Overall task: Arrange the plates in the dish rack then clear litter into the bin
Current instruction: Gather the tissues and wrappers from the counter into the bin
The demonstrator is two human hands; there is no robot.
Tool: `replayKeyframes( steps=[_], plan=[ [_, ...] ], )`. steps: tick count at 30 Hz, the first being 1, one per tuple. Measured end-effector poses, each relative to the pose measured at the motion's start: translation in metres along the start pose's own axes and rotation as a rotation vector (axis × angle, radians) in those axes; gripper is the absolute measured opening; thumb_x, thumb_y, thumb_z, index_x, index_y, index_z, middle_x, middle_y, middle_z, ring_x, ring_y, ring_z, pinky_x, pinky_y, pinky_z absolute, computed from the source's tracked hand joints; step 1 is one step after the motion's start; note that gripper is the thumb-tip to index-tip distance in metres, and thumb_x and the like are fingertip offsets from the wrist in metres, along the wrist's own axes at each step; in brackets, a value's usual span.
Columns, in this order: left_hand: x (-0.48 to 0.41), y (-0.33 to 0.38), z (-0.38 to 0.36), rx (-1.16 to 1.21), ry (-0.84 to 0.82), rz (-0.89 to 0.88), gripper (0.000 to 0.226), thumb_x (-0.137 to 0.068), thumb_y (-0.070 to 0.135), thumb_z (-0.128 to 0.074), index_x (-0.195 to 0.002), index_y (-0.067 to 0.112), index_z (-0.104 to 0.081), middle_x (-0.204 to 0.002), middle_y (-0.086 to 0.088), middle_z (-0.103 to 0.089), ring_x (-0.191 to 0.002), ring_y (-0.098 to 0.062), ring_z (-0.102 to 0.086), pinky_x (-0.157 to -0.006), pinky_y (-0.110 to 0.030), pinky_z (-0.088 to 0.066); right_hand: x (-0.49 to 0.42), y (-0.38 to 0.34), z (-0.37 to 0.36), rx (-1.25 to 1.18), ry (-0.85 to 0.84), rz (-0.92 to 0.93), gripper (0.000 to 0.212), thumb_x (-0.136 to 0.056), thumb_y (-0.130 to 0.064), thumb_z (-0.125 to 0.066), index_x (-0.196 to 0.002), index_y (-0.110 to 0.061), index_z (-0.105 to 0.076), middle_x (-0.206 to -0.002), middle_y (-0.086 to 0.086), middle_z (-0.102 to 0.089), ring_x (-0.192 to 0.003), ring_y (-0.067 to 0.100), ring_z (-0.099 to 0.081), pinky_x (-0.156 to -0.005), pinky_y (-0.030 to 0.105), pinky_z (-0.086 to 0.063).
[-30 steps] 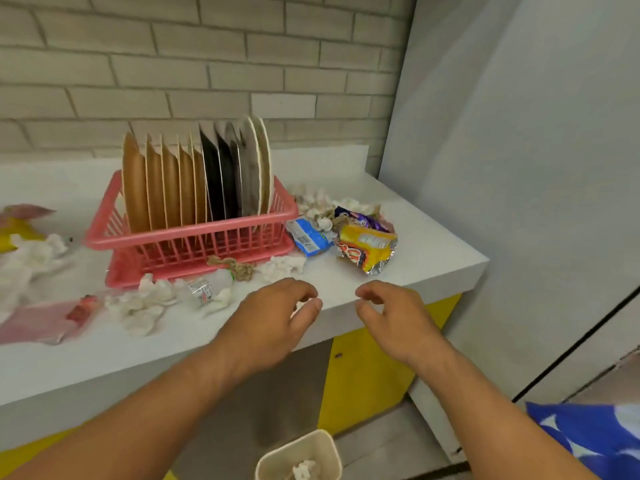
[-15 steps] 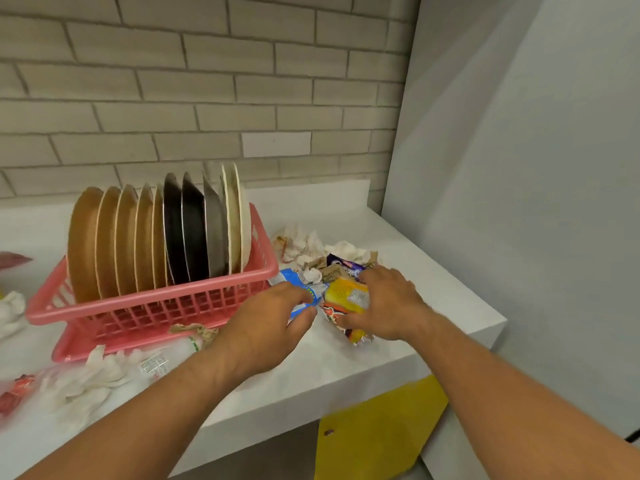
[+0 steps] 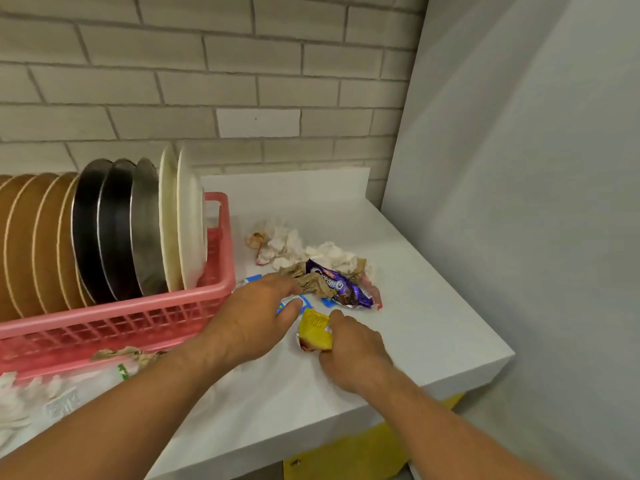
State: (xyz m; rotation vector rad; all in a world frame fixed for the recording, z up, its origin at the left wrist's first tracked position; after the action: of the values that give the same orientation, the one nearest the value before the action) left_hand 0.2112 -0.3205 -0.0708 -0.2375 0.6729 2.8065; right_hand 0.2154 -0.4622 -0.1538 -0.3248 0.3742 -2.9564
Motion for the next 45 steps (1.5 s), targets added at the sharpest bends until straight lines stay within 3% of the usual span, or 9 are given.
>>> replayKeyframes(
  steps=[7, 13, 17, 20, 24, 31, 35, 40, 45],
  plan=[
    [-0.020, 0.010, -0.007, -0.031, -0.017, -0.065, 0.025, -0.094, 0.031, -0.051, -0.115, 0.022, -0.062, -0.110, 0.006, -0.060, -0.095, -0.013, -0.056, -0.075, -0.022, -0.037, 0.001, 0.023, 0.032, -0.035, 0.077, 0.007, 0.043, -0.090, -0.012, -0.050, -0.132, -0.016, -0.040, -0.120, 0.013, -0.058, -0.103, 0.033, -0.059, -0.075, 0.031, -0.044],
    [-0.045, 0.025, -0.026, -0.106, -0.038, -0.111, 0.021, -0.093, 0.030, -0.049, -0.104, 0.020, -0.063, -0.102, 0.001, -0.057, -0.097, -0.020, -0.053, -0.080, -0.035, -0.046, -0.002, 0.052, 0.039, -0.054, 0.068, 0.002, 0.043, -0.091, -0.018, -0.055, -0.132, -0.020, -0.046, -0.109, 0.012, -0.061, -0.092, 0.030, -0.062, -0.070, 0.031, -0.048],
    [-0.078, 0.030, -0.051, -0.304, -0.128, -0.101, 0.034, -0.094, 0.039, -0.044, -0.120, 0.018, -0.055, -0.116, -0.002, -0.054, -0.107, -0.023, -0.048, -0.089, -0.038, -0.043, -0.004, 0.072, 0.053, -0.081, 0.118, -0.049, 0.022, -0.092, -0.046, -0.056, -0.103, -0.027, -0.057, -0.093, -0.001, -0.063, -0.078, 0.020, -0.058, -0.064, 0.030, -0.046],
    [-0.101, 0.031, -0.068, -0.375, -0.195, -0.069, 0.043, -0.096, 0.043, -0.043, -0.130, 0.017, -0.049, -0.127, -0.004, -0.049, -0.117, -0.025, -0.042, -0.096, -0.040, -0.039, -0.006, 0.087, 0.060, -0.135, 0.142, -0.110, 0.046, -0.079, -0.074, -0.053, -0.075, -0.029, -0.050, -0.075, -0.009, -0.059, -0.068, 0.014, -0.057, -0.056, 0.029, -0.040],
    [-0.119, 0.024, -0.088, -0.473, -0.269, -0.024, 0.040, -0.095, 0.044, -0.045, -0.125, 0.018, -0.051, -0.123, -0.004, -0.050, -0.115, -0.026, -0.041, -0.094, -0.040, -0.036, -0.008, 0.096, 0.058, -0.216, 0.129, -0.150, 0.072, -0.077, -0.087, -0.028, -0.073, -0.026, -0.065, -0.072, -0.005, -0.065, -0.069, 0.014, -0.060, -0.064, 0.031, -0.051],
    [-0.123, 0.021, -0.093, -0.355, -0.219, -0.082, 0.026, -0.092, 0.030, -0.053, -0.114, 0.019, -0.061, -0.115, -0.001, -0.054, -0.106, -0.023, -0.048, -0.090, -0.036, -0.042, -0.019, 0.114, 0.063, -0.315, 0.141, -0.162, 0.043, -0.093, -0.045, -0.048, -0.057, -0.021, -0.052, -0.060, -0.003, -0.056, -0.059, 0.017, -0.054, -0.054, 0.030, -0.042],
    [-0.127, 0.018, -0.075, -0.279, -0.239, -0.090, 0.019, -0.096, 0.025, -0.047, -0.105, 0.020, -0.063, -0.101, -0.003, -0.063, -0.092, -0.023, -0.058, -0.079, -0.039, -0.050, -0.026, 0.122, 0.067, -0.513, 0.150, -0.135, 0.014, -0.091, -0.023, -0.052, -0.082, -0.020, -0.063, -0.073, -0.002, -0.067, -0.067, 0.016, -0.064, -0.063, 0.033, -0.053],
    [-0.130, 0.016, -0.052, -0.290, -0.194, -0.183, 0.038, -0.095, 0.013, -0.048, -0.127, 0.034, -0.054, -0.103, 0.002, -0.060, -0.096, -0.021, -0.057, -0.080, -0.038, -0.052, -0.032, 0.117, 0.073, -0.554, 0.129, -0.107, 0.020, -0.093, -0.010, -0.048, -0.096, -0.022, -0.064, -0.088, 0.004, -0.070, -0.073, 0.022, -0.068, -0.063, 0.031, -0.055],
    [-0.136, 0.016, -0.036, -0.253, -0.135, -0.189, 0.049, -0.092, 0.004, -0.051, -0.134, 0.031, -0.053, -0.109, 0.001, -0.047, -0.100, -0.020, -0.050, -0.084, -0.036, -0.049, -0.039, 0.103, 0.072, -0.598, 0.099, -0.050, 0.044, -0.092, 0.002, -0.042, -0.083, -0.033, -0.067, -0.089, 0.013, -0.069, -0.062, 0.029, -0.064, -0.055, 0.041, -0.054]
  ],
)
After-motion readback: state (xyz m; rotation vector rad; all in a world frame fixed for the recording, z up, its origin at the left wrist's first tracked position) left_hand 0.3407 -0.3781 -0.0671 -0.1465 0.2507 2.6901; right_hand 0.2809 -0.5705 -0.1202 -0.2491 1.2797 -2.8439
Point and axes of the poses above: each hand's wrist, its own x-axis away from the middle knuckle, its own z-axis out of the back of the hand, y = z × x, the point moved 9 cm from there along -x, towards the middle knuckle
